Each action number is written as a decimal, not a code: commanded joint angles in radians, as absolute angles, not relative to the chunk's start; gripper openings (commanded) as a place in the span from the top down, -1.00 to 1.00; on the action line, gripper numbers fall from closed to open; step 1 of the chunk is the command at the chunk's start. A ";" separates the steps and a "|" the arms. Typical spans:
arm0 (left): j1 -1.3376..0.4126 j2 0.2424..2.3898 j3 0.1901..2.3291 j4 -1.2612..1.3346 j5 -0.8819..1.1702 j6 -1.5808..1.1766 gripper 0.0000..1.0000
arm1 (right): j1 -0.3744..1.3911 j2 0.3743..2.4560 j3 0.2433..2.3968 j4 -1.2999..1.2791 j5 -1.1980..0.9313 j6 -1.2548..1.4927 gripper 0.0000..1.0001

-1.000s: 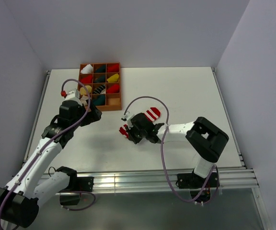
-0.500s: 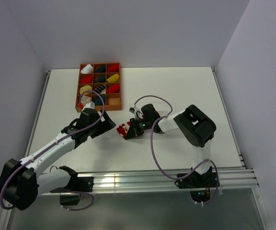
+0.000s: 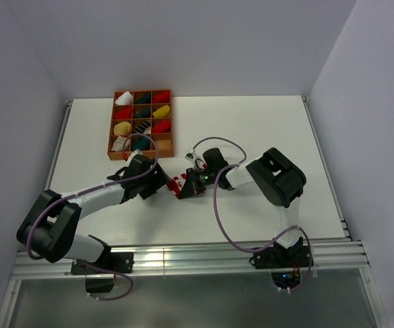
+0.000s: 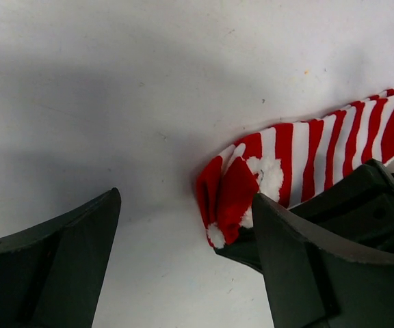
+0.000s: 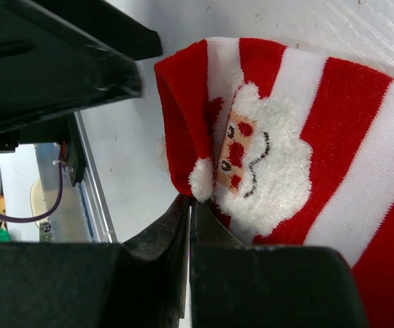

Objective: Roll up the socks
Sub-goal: Roll the sock at the center of the board.

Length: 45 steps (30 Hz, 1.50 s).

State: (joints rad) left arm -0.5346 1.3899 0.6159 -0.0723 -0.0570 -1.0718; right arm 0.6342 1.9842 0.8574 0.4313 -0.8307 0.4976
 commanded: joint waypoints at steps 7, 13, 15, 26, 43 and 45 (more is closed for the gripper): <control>-0.560 1.471 0.699 0.020 -0.083 -1.126 -0.57 | 0.640 1.987 0.864 0.307 -0.716 0.425 1.00; -0.574 1.512 0.719 0.012 -0.084 -1.140 -0.38 | 0.646 1.991 0.877 0.287 -0.689 0.413 1.00; -0.577 1.523 0.735 0.003 -0.083 -1.143 -0.27 | 0.647 1.988 0.879 0.279 -0.677 0.407 1.00; -0.594 1.537 0.793 -0.150 -0.112 -1.141 0.99 | 0.703 1.910 0.879 0.212 -0.536 0.344 1.00; -0.594 1.534 0.936 -0.442 -0.117 -1.157 0.99 | 0.948 1.678 0.833 0.212 -0.057 0.223 0.02; -0.594 1.539 0.965 -0.485 -0.123 -1.152 0.99 | 0.965 1.672 0.842 0.201 -0.025 0.213 0.01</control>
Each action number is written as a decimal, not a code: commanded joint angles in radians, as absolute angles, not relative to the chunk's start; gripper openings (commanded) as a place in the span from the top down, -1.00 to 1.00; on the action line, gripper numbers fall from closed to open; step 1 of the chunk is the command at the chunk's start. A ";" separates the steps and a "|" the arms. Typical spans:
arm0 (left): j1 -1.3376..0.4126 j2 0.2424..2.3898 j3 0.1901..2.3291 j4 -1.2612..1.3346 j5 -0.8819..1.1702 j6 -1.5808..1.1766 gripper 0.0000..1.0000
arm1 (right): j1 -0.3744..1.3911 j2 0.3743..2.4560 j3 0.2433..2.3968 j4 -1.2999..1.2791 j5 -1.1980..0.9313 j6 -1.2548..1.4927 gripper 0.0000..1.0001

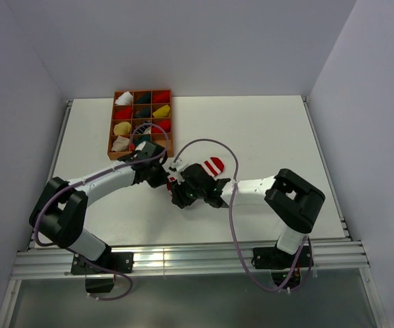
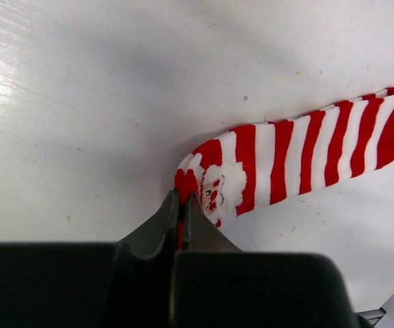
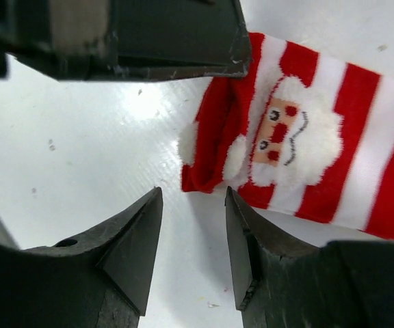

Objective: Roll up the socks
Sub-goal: Roll the sock at the center of the board.

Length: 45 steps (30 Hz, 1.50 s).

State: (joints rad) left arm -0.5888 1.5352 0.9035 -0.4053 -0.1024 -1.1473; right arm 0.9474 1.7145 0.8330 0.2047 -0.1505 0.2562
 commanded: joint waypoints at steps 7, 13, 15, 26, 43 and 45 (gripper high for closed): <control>-0.594 1.578 1.011 -0.537 -0.094 -1.157 0.99 | 1.015 1.667 0.864 0.212 0.094 0.170 0.00; -0.594 1.601 1.015 -0.529 -0.069 -1.170 0.99 | 1.055 1.697 0.891 0.242 0.127 0.163 -0.01; -0.594 1.606 1.012 -0.526 -0.061 -1.173 0.99 | 1.063 1.712 0.899 0.245 0.146 0.161 -0.01; -0.594 1.612 1.023 -0.540 -0.063 -1.177 0.99 | 1.094 1.770 0.928 0.239 0.198 0.147 0.00; -0.592 1.634 1.063 -0.571 -0.049 -1.212 0.99 | 1.172 1.832 0.940 0.230 0.416 0.129 0.12; -0.592 1.637 1.055 -0.561 -0.031 -1.229 0.99 | 1.183 1.838 0.948 0.238 0.439 0.130 0.10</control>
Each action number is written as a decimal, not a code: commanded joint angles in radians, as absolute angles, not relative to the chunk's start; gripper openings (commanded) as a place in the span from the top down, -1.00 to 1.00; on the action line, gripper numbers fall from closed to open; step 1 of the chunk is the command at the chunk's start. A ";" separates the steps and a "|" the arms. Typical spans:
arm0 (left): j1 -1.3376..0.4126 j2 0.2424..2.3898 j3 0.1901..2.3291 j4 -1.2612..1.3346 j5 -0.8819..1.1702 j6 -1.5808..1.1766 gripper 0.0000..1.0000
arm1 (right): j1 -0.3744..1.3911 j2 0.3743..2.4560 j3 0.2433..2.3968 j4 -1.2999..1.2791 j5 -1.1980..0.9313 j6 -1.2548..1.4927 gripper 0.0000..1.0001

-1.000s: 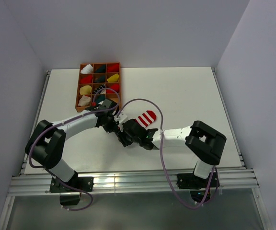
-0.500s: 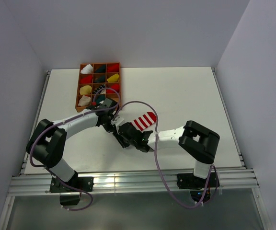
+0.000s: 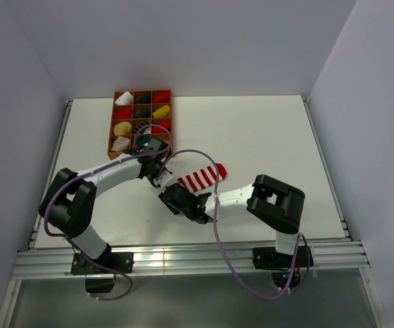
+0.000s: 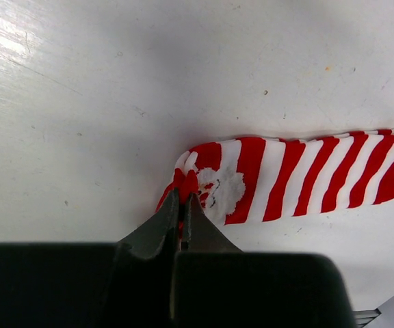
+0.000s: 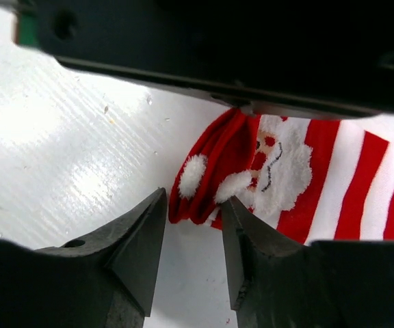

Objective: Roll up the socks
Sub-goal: Roll the sock at the center of the board.

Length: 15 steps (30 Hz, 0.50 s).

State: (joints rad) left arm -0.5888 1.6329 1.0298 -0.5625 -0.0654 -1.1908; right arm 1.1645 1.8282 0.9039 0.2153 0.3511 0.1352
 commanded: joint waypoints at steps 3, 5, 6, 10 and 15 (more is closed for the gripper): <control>-0.592 1.635 1.043 -0.554 -0.020 -1.244 0.99 | 1.190 1.841 0.951 0.247 0.494 0.140 0.07; -0.592 1.632 1.039 -0.558 -0.025 -1.252 0.99 | 1.190 1.835 0.950 0.252 0.506 0.146 0.08; -0.592 1.631 1.032 -0.557 -0.026 -1.253 0.99 | 1.190 1.829 0.946 0.258 0.508 0.155 0.09; -0.592 1.623 1.020 -0.555 -0.029 -1.261 0.99 | 1.190 1.825 0.948 0.259 0.525 0.158 0.18; -0.592 1.614 1.000 -0.552 -0.032 -1.272 0.99 | 1.190 1.809 0.934 0.270 0.518 0.170 0.47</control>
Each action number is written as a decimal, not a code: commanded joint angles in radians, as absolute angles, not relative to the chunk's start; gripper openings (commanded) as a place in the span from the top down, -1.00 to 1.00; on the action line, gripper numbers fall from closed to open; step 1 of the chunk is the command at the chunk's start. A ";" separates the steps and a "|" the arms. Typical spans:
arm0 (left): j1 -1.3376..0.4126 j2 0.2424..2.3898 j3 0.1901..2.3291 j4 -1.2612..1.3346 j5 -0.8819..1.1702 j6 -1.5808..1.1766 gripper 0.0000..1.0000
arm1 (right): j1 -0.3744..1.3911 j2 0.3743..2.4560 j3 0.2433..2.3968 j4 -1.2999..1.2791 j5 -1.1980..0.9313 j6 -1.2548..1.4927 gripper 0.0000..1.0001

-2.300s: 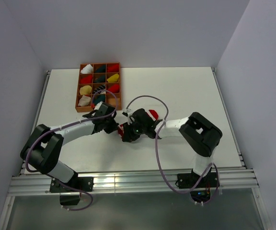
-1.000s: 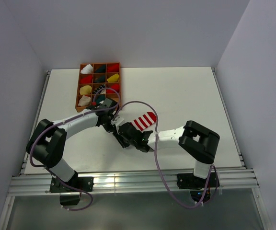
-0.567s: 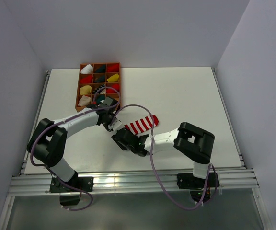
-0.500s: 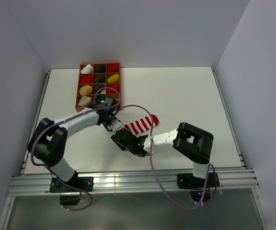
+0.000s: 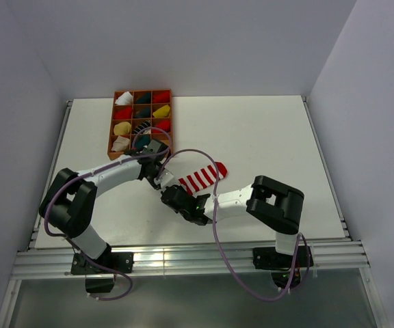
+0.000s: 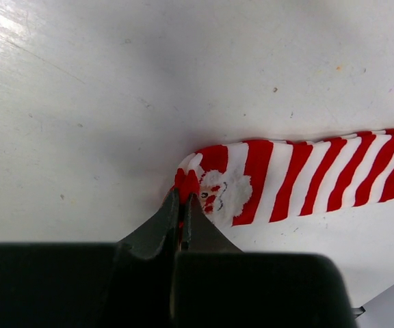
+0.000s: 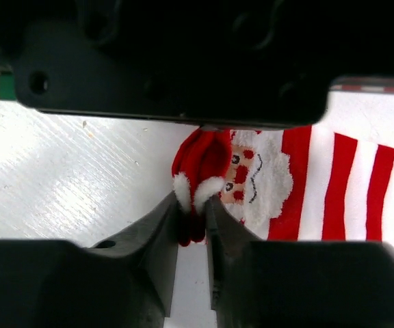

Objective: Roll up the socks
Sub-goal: Roll the sock at the center of the board.

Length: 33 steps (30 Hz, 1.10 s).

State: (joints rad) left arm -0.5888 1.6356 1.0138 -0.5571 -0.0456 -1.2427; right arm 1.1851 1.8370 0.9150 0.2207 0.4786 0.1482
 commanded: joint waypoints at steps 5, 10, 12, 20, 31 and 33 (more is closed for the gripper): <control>-0.592 1.592 0.976 -0.538 -0.037 -1.295 0.99 | 1.189 1.796 0.916 0.265 0.489 0.192 0.97; -0.592 1.530 0.930 -0.523 -0.067 -1.331 0.99 | 1.148 1.741 0.868 0.250 0.332 0.248 1.00; -0.592 1.514 0.905 -0.514 -0.081 -1.342 0.99 | 1.106 1.714 0.844 0.242 0.260 0.280 1.00; -0.577 1.489 0.877 -0.468 -0.083 -1.359 0.91 | 0.927 1.713 0.807 0.236 -0.170 0.396 1.00; -0.577 1.398 0.822 -0.399 -0.164 -1.338 0.03 | 0.772 1.884 0.833 0.233 -0.500 0.517 1.00; -0.578 1.365 0.790 -0.376 -0.164 -1.333 0.02 | 0.741 1.905 0.825 0.244 -0.528 0.550 1.00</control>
